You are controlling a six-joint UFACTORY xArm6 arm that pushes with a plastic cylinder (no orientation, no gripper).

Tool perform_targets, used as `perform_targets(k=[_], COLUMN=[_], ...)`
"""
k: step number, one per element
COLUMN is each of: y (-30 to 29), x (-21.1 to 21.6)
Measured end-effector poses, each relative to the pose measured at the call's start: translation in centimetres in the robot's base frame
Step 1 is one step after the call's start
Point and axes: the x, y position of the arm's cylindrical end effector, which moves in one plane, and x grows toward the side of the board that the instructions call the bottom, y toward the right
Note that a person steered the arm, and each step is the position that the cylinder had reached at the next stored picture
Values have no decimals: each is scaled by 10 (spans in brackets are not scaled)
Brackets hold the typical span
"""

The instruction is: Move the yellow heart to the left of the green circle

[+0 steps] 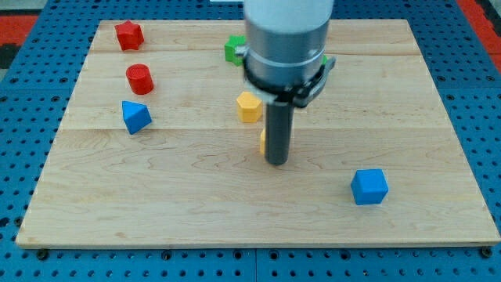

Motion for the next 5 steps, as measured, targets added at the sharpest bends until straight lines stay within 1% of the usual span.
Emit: perform_targets(k=[1, 2, 3, 4, 5], y=[23, 27, 33, -10, -28], x=[-51, -59, -29, -26, -74])
